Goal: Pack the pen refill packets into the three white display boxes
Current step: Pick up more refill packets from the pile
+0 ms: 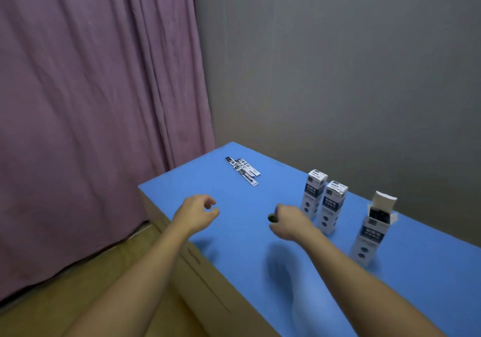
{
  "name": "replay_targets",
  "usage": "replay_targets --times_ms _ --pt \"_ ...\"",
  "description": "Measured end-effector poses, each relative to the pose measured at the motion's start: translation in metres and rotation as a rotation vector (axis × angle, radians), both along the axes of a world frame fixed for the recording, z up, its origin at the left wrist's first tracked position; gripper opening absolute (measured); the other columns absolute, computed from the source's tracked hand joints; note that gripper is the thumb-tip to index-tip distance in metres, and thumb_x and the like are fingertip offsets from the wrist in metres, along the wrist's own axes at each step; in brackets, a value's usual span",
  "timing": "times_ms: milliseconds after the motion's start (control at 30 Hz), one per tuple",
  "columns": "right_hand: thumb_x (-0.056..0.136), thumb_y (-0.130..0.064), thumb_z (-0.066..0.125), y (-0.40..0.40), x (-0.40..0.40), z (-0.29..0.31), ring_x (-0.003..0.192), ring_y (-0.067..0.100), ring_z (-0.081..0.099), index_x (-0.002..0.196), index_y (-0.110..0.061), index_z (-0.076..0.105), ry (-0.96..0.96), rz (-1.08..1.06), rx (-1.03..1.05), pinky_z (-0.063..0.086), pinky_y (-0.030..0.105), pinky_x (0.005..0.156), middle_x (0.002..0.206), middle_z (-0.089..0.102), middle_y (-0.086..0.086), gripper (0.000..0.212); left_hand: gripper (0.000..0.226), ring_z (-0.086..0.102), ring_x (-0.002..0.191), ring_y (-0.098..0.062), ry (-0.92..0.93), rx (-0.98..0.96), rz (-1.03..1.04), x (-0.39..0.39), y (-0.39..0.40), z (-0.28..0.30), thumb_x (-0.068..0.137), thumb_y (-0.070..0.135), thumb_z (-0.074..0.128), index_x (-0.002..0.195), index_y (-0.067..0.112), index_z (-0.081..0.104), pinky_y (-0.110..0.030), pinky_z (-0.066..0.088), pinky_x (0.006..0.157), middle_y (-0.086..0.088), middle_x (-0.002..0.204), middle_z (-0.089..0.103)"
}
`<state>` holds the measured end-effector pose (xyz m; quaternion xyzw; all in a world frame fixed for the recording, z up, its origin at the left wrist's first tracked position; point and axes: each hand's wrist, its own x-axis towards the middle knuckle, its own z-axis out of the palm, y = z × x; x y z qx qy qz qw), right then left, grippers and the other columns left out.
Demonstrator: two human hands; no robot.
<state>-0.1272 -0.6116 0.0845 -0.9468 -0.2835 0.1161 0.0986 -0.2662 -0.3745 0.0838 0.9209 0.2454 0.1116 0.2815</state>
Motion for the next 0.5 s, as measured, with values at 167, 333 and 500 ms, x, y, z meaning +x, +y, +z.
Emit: replay_targets --times_ms 167,333,500 --pt "0.092 -0.032 0.052 0.061 -0.005 0.016 0.116 0.029 0.053 0.125 -0.014 0.051 -0.042 0.052 -0.046 0.049 0.039 0.092 0.125 0.056 0.008 0.038 0.014 0.065 0.088 -0.006 -0.068 -0.048 0.109 -0.027 0.060 0.015 0.085 0.037 0.066 0.093 0.029 0.073 -0.023 0.049 0.079 0.017 0.093 0.070" --pt "0.093 -0.032 0.050 0.098 -0.010 0.015 0.119 0.029 0.051 0.127 -0.014 0.051 -0.061 0.063 -0.109 0.048 0.037 0.094 0.129 0.054 0.009 0.039 0.017 0.064 0.091 -0.010 0.052 0.021 0.071 -0.035 0.104 0.012 0.089 0.033 0.064 0.100 0.022 0.071 -0.023 0.049 0.077 0.007 0.099 0.071" --pt "0.093 -0.033 0.049 0.122 0.011 0.013 0.117 0.027 0.052 0.127 -0.015 0.051 -0.064 0.060 -0.117 0.048 0.037 0.094 0.129 0.052 0.008 0.038 0.026 0.064 0.092 -0.010 0.153 0.101 0.053 -0.023 0.131 0.004 0.087 0.039 0.059 0.107 0.027 0.070 -0.032 0.057 0.082 0.010 0.103 0.067"
